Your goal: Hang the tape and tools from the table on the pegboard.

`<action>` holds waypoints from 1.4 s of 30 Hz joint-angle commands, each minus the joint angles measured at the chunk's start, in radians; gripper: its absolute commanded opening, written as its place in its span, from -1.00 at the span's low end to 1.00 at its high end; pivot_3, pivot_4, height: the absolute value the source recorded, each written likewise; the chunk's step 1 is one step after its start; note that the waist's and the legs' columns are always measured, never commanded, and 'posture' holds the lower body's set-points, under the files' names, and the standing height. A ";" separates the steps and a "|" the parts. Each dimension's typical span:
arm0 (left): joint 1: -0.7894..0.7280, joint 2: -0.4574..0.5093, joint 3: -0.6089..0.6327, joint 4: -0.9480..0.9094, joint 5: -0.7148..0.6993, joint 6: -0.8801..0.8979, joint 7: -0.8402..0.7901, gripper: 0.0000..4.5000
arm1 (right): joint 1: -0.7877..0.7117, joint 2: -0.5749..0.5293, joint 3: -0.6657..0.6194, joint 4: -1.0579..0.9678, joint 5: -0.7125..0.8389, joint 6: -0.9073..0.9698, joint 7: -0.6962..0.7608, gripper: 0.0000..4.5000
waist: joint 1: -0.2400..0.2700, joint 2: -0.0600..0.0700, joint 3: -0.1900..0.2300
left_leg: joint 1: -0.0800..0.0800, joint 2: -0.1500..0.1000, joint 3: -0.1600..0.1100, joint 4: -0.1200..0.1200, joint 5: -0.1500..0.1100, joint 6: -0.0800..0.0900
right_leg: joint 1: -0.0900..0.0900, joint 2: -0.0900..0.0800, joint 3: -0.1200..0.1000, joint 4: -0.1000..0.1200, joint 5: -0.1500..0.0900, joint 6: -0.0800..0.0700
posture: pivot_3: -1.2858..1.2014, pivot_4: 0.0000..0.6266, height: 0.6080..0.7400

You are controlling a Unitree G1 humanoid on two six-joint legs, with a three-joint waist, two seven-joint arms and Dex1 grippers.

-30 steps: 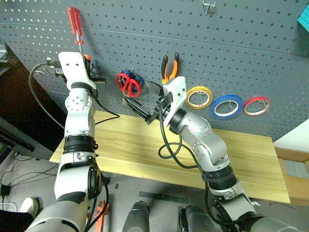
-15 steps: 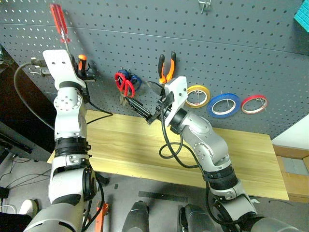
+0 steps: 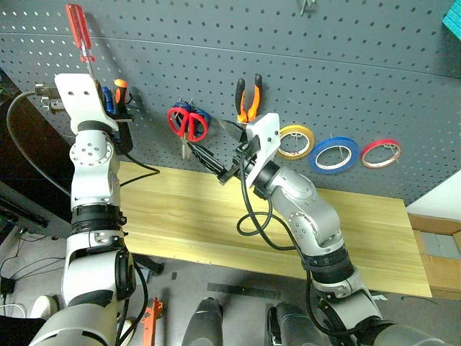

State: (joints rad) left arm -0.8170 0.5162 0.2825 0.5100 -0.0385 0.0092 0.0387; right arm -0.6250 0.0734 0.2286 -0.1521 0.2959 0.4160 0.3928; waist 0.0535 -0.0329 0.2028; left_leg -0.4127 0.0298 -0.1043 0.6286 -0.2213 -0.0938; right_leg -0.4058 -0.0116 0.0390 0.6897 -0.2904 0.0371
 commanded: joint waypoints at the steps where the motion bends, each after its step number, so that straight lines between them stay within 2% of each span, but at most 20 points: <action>1: 0.013 0.017 0.013 -0.038 0.000 -0.026 -0.001 -0.98 | 0.002 0.005 -0.003 -0.050 0.010 -0.005 0.000 1.00 | 0.000 0.000 0.002 | 0.000 0.000 0.000 0.000 0.000 0.000 | 0.000 0.000 0.000 0.000 0.000 0.000 | 0.22 -0.28 1.00; 14: 0.064 -0.001 0.020 -0.109 -0.020 0.018 0.018 -0.98 | 0.001 0.000 -0.005 -0.042 0.009 -0.008 0.003 1.00 | -0.001 0.001 0.008 | -0.001 0.000 -0.001 -0.001 0.000 0.000 | 0.000 0.000 0.000 -0.001 0.000 0.000 | 0.22 -0.29 1.00; 18: 0.065 0.000 0.022 -0.117 -0.027 0.024 0.018 -0.55 | -0.004 0.000 -0.005 -0.035 0.009 -0.011 0.005 1.00 | -0.001 0.001 0.008 | -0.001 0.000 -0.001 -0.001 0.000 0.000 | 0.000 0.000 0.000 -0.001 0.000 0.000 | 0.22 -0.29 1.00; 28: 0.058 -0.001 0.021 -0.116 -0.028 0.022 0.025 0.99 | -0.008 0.000 -0.004 -0.030 0.007 -0.013 0.008 1.00 | 0.000 0.001 0.008 | -0.001 0.000 -0.001 -0.001 0.000 0.000 | 0.000 0.000 0.000 -0.002 0.000 0.000 | 0.22 -0.32 1.00; 37: 0.060 -0.009 0.035 -0.138 -0.044 0.042 0.028 0.99 | -0.003 -0.009 0.001 -0.041 0.006 -0.015 0.018 1.00 | 0.000 0.001 0.008 | -0.001 0.000 -0.001 -0.001 0.000 0.000 | 0.000 0.000 0.000 -0.002 0.000 0.000 | 0.22 -0.34 1.00; 40: 0.086 -0.018 0.041 -0.203 -0.053 0.080 0.033 0.99 | 0.024 -0.035 0.015 -0.077 0.008 -0.005 0.040 1.00 | 0.000 0.001 0.008 | -0.001 0.000 -0.001 -0.001 0.000 0.000 | 0.000 0.000 -0.001 -0.002 0.000 0.000 | 0.21 -0.35 1.00; 42: 0.133 -0.036 0.051 -0.318 -0.075 0.154 0.037 0.99 | 0.056 -0.065 0.020 -0.129 0.019 0.019 0.054 1.00 | 0.000 0.001 0.008 | -0.002 0.000 -0.001 -0.001 0.000 0.000 | 0.000 0.000 -0.001 -0.003 0.000 0.000 | 0.21 -0.35 1.00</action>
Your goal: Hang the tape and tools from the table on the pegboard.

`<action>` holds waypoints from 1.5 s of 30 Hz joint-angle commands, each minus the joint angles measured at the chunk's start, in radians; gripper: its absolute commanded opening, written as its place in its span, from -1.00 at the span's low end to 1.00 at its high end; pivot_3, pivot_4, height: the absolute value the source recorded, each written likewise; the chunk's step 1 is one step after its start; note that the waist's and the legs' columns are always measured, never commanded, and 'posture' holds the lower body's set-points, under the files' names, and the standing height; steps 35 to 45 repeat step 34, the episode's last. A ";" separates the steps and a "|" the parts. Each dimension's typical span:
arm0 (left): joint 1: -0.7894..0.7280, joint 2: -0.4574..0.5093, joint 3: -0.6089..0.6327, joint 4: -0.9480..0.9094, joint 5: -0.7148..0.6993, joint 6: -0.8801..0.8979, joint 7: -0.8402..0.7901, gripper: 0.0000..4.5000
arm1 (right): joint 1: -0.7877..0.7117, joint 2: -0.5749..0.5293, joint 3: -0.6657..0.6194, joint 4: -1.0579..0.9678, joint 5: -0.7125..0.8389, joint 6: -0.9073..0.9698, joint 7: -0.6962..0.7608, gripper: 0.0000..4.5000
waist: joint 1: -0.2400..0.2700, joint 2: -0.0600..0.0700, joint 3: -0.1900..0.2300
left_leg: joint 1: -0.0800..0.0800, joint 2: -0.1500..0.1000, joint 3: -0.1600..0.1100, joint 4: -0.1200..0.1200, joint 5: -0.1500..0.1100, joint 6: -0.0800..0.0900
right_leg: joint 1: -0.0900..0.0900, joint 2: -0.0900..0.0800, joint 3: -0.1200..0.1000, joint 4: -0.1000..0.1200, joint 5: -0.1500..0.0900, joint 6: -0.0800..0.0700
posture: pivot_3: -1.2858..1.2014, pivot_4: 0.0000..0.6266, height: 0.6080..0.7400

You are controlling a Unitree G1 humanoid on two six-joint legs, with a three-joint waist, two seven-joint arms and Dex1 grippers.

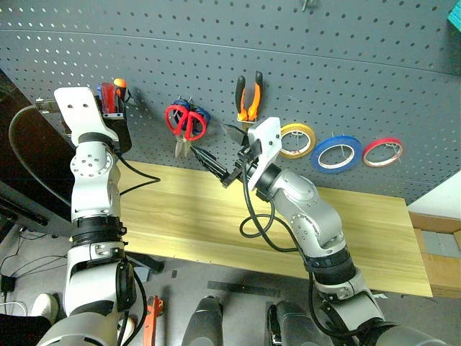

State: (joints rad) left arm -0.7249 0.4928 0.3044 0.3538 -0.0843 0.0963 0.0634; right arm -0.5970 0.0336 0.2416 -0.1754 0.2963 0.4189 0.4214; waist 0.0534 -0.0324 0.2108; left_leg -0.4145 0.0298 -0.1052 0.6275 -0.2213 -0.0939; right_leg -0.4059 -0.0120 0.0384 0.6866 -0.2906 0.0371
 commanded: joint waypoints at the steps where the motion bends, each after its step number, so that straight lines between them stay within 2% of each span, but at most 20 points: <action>1: 0.072 -0.024 0.029 -0.237 -0.039 0.115 0.013 0.99 | 0.045 -0.040 0.007 -0.135 0.028 0.032 0.029 1.00 | -0.001 0.000 0.000 | -0.001 0.000 0.000 0.000 0.000 0.000 | 0.000 0.000 0.000 -0.001 0.000 0.000 | 0.21 -0.34 1.00; 8: 0.289 -0.160 -0.025 -0.804 -0.132 0.527 0.053 0.99 | 0.144 -0.117 -0.012 -0.321 0.074 0.155 0.002 1.00 | 0.000 0.000 0.000 | -0.002 0.000 -0.001 -0.001 0.000 0.000 | 0.000 -0.001 -0.001 -0.004 0.000 0.000 | 0.21 -0.39 1.00; 13: 0.509 -0.301 -0.156 -1.022 -0.173 0.724 0.071 0.99 | 0.266 -0.203 -0.051 -0.383 0.045 0.173 -0.018 1.00 | 0.003 -0.001 -0.003 | -0.001 -0.001 0.000 0.000 0.000 0.000 | 0.002 -0.002 0.000 -0.004 0.000 0.000 | 0.21 -0.47 1.00; 16: 0.595 -0.347 -0.232 -0.999 -0.147 0.796 0.082 0.99 | 0.356 -0.245 -0.080 -0.390 0.018 0.174 -0.052 1.00 | 0.004 -0.001 -0.003 | -0.001 -0.001 -0.001 0.000 0.000 0.000 | 0.002 -0.002 0.000 -0.004 0.000 0.000 | 0.20 -0.53 1.00; 19: 0.598 -0.369 -0.252 -0.928 -0.126 0.777 0.079 0.99 | 0.408 -0.261 -0.101 -0.364 -0.033 0.146 -0.105 1.00 | 0.003 -0.001 -0.006 | 0.000 -0.001 -0.001 0.000 0.000 0.000 | 0.002 -0.002 0.000 -0.003 0.000 0.000 | 0.18 -0.61 1.00; 25: 0.517 -0.356 -0.253 -0.680 -0.120 0.648 -0.016 0.99 | 0.428 -0.210 -0.187 -0.260 -0.124 0.197 -0.294 1.00 | -0.001 0.001 -0.041 | 0.000 -0.001 0.001 0.001 0.002 -0.002 | 0.002 -0.001 0.001 -0.003 0.000 0.001 | 0.14 -0.75 1.00; 33: 0.413 -0.315 -0.268 -0.408 -0.107 0.485 -0.164 0.99 | 0.415 -0.208 -0.216 -0.123 -0.202 0.188 -0.364 1.00 | -0.011 0.007 -0.094 | 0.001 -0.001 0.004 0.000 0.003 -0.004 | 0.003 -0.001 0.004 -0.004 0.001 0.001 | 0.12 -0.94 1.00; 45: 0.411 -0.314 -0.270 -0.396 -0.103 0.478 -0.168 0.99 | 0.413 -0.207 -0.216 -0.116 -0.205 0.181 -0.365 1.00 | -0.011 0.007 -0.094 | 0.002 -0.001 0.004 0.000 0.003 -0.004 | 0.003 -0.001 0.004 -0.004 0.001 0.001 | 0.12 -0.94 1.00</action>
